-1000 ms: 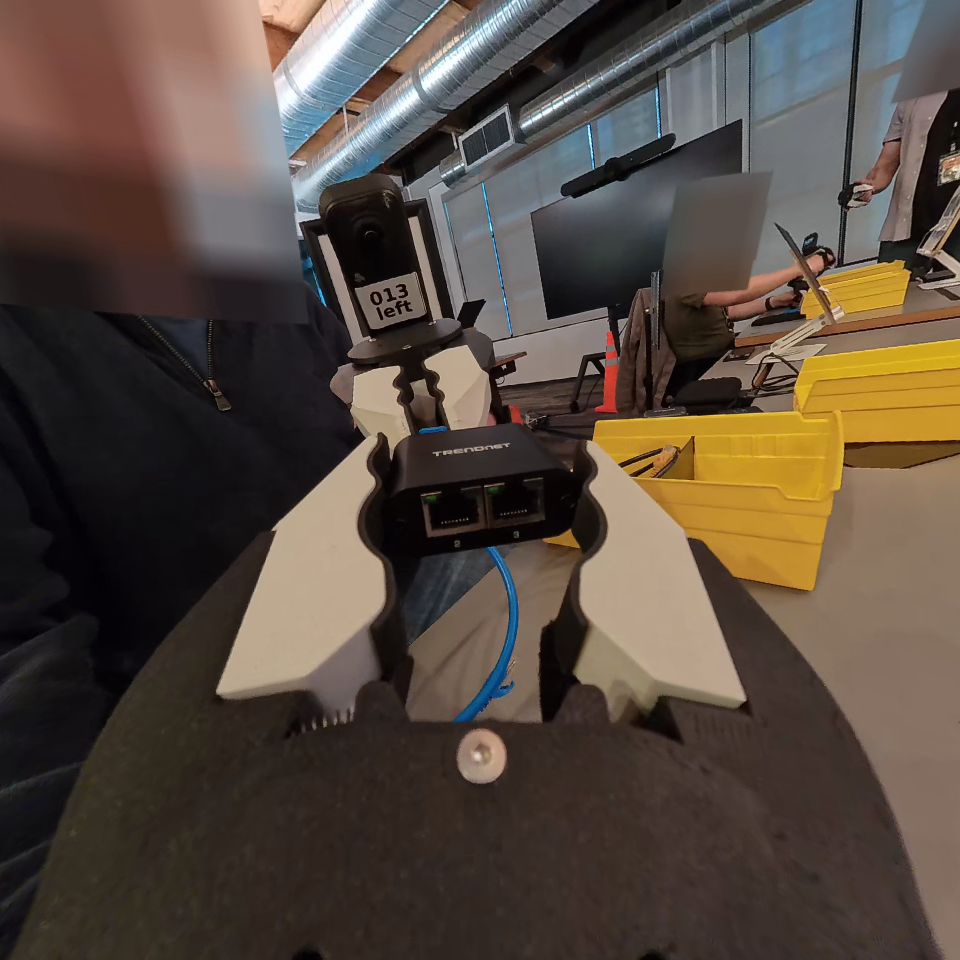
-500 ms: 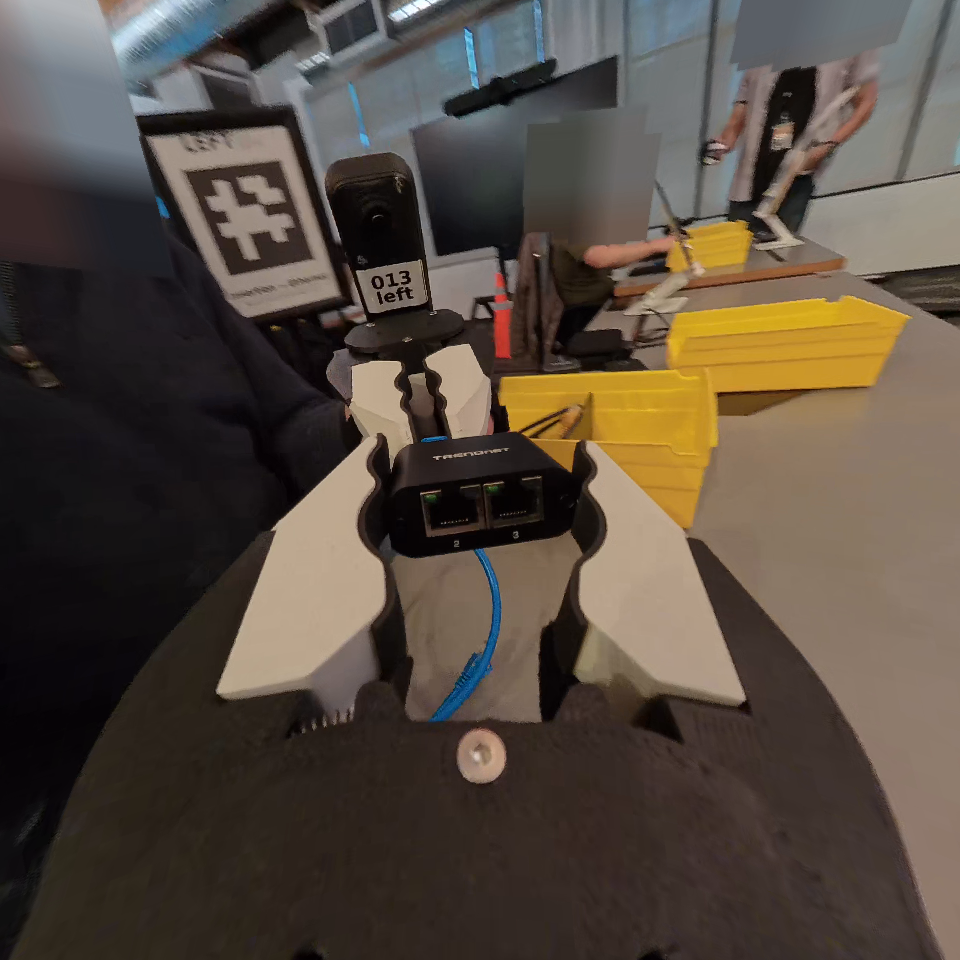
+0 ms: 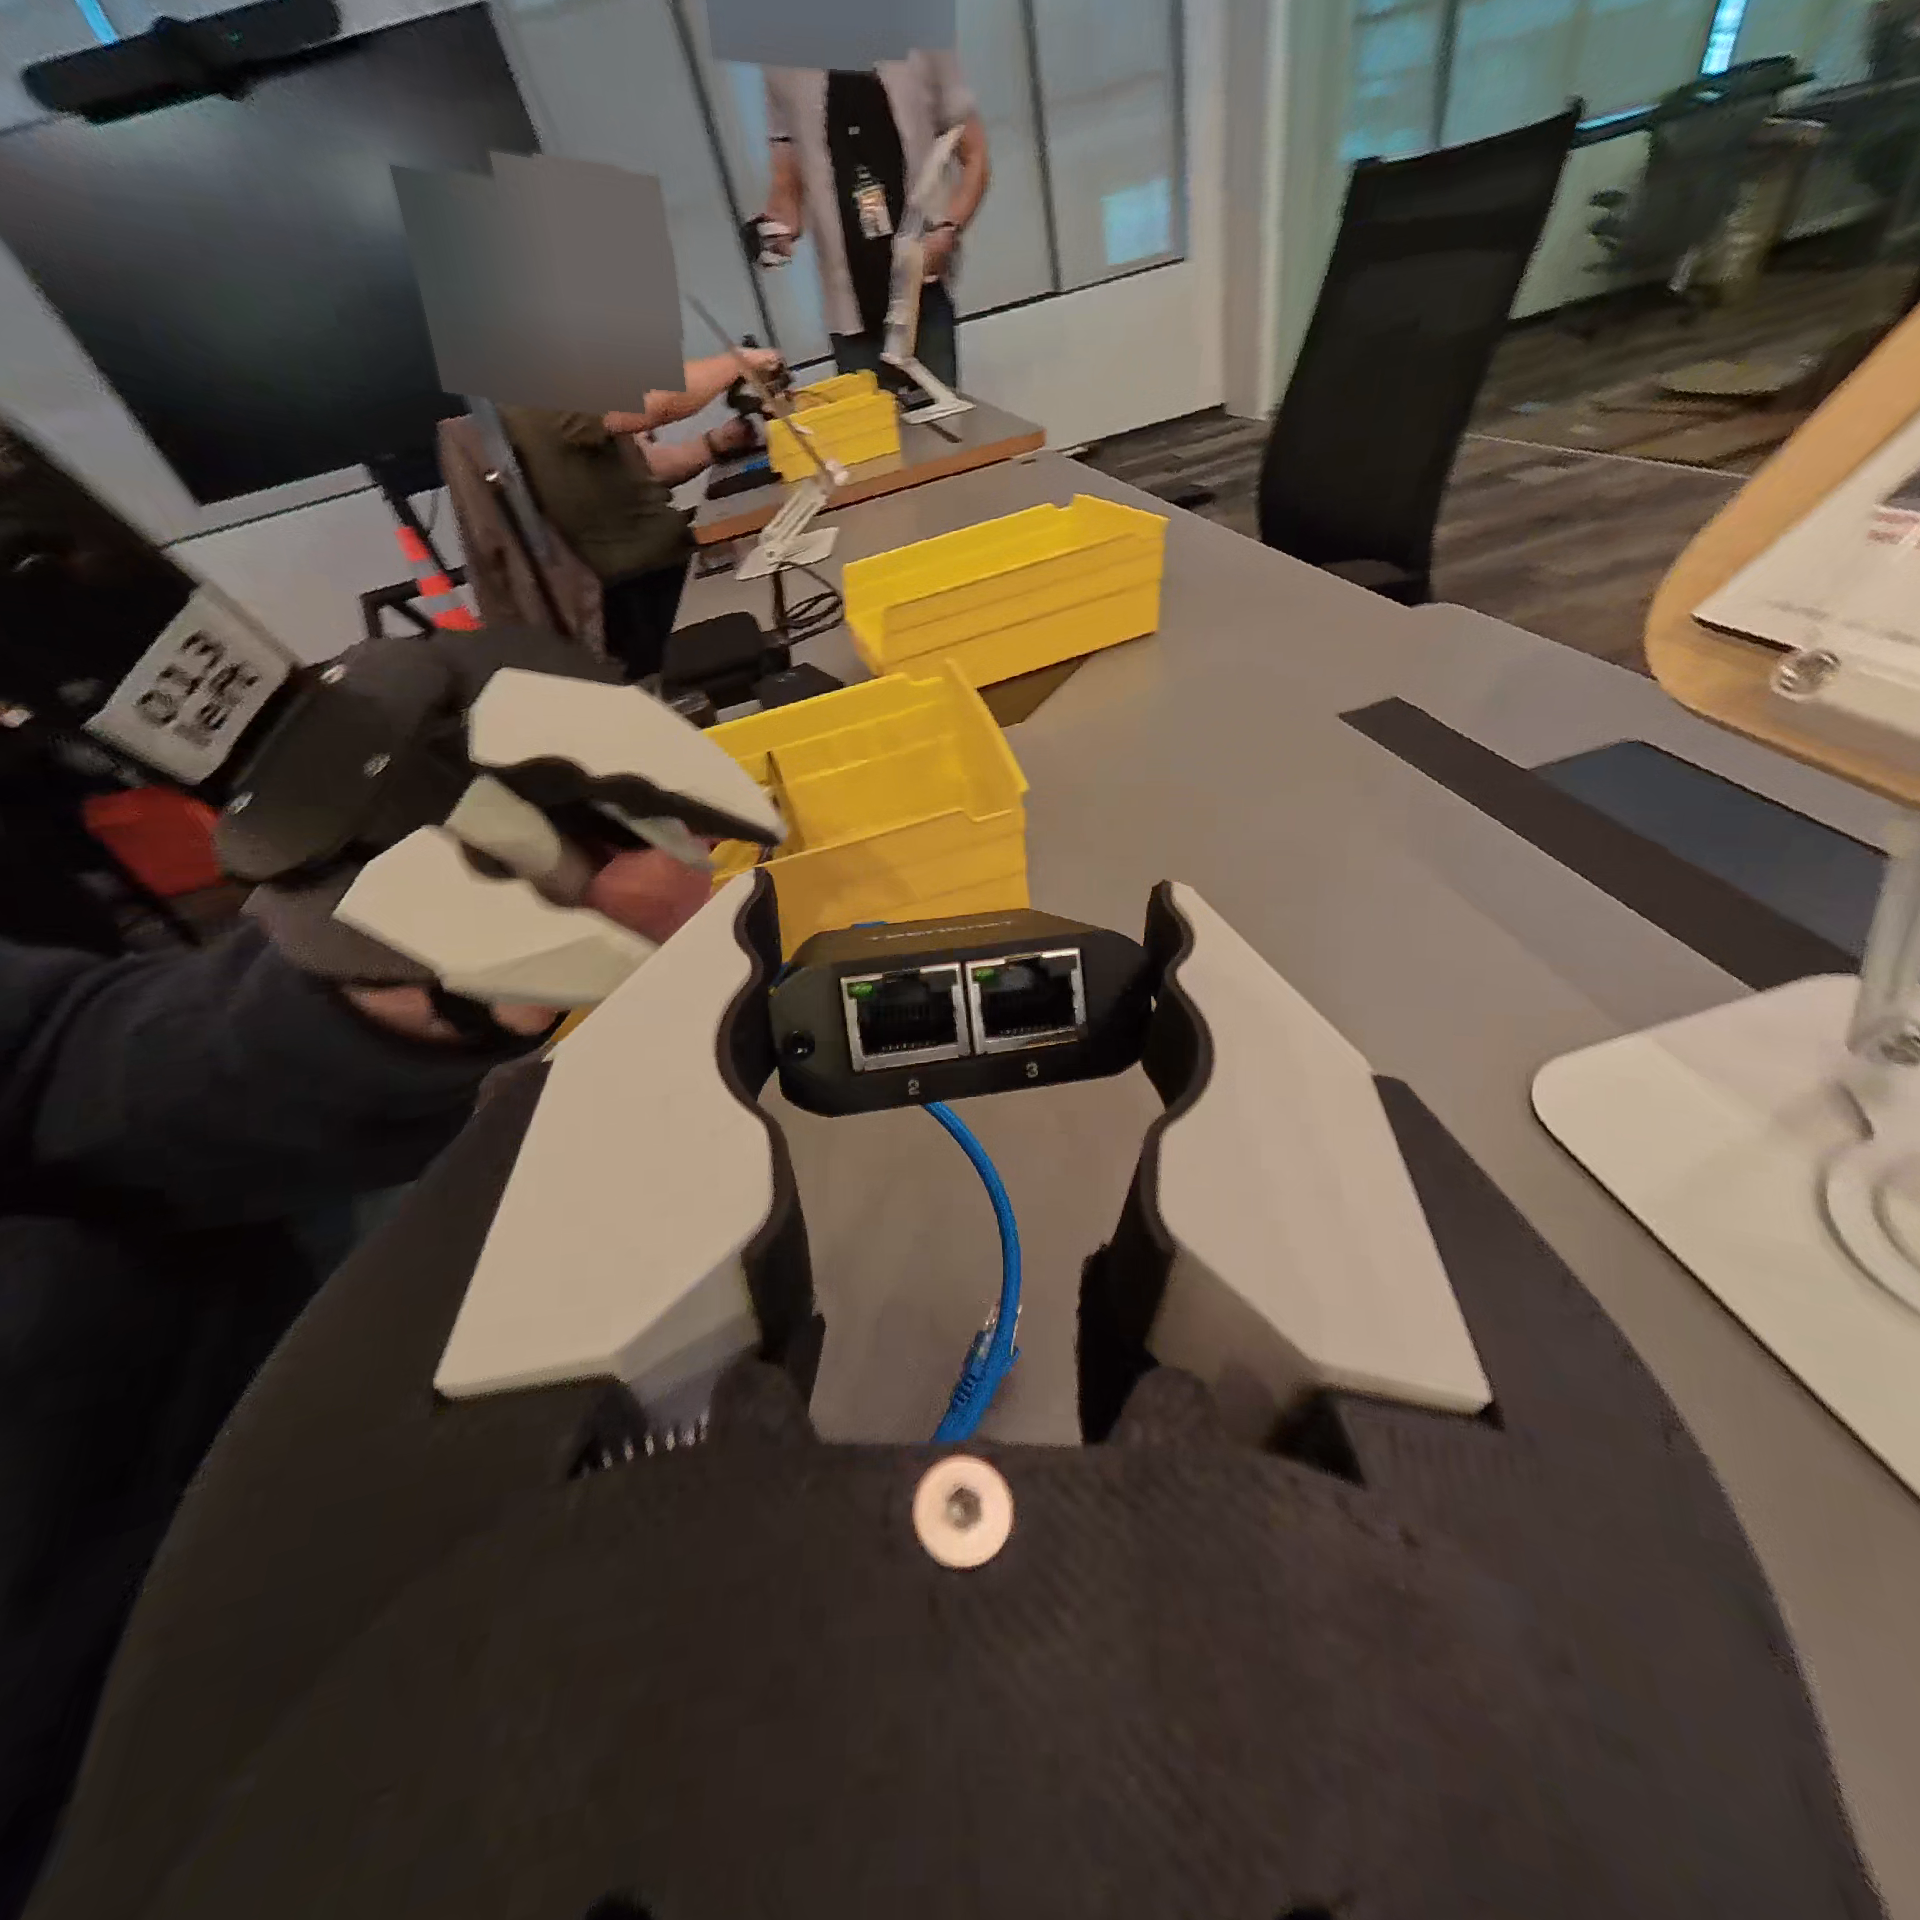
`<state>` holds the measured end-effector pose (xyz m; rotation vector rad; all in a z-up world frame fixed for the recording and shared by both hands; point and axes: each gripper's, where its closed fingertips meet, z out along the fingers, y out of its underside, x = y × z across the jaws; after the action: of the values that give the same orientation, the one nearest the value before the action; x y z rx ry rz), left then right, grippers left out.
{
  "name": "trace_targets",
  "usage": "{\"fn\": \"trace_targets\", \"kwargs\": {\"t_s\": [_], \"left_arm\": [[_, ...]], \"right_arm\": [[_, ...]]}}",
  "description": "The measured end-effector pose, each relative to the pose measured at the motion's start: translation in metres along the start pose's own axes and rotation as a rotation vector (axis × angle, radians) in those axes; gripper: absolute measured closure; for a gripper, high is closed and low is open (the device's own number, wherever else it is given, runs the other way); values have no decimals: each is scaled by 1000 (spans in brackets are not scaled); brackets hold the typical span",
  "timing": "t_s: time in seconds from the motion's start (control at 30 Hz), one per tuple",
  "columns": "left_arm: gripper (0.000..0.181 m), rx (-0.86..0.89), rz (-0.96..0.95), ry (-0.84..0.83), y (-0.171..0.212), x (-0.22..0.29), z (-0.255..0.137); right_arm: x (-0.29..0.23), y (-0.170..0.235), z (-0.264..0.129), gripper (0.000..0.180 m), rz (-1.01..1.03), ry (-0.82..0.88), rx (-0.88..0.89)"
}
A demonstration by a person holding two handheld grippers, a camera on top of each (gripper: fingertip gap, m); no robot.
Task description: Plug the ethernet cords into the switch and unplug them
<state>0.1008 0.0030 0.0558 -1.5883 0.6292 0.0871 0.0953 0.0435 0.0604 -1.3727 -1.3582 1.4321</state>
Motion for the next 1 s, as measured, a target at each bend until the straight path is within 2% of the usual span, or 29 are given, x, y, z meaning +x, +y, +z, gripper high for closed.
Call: {"fn": "trace_targets", "kwargs": {"t_s": [0.1,0.2,0.33,0.43,0.53,0.6,0.67,0.77,0.8,0.9,1.0], "left_arm": [[134,-77,142,-80,5,1,9],[130,-136,257,-123,11,5,20],[151,-122,326,-190,11,3,22],[156,-81,342,-193,6,3,17],[156,28,207,-124,-3,-2,7],[157,125,141,16,-15,4,-2],[156,215,63,140,-28,8,-12],[156,332,-59,307,-44,11,-25],[156,356,-85,362,-48,14,-29],[157,410,-184,431,-54,13,-33],[154,355,-200,348,-43,-1,-25]], "right_arm": [[-2,4,1,109,45,41,-9],[-11,8,7,109,75,62,-19],[-19,13,11,109,91,100,-54],[-27,9,10,109,67,62,-48],[-47,-12,1,102,53,-90,25],[-55,-17,-5,98,-28,-128,21],[-65,-21,-10,105,-84,-195,33],[-90,-24,-12,132,-212,-302,45],[-94,-27,-11,144,-238,-303,51],[-95,-34,-10,151,-320,-244,52],[-79,-29,-9,158,-406,-88,-59]]}}
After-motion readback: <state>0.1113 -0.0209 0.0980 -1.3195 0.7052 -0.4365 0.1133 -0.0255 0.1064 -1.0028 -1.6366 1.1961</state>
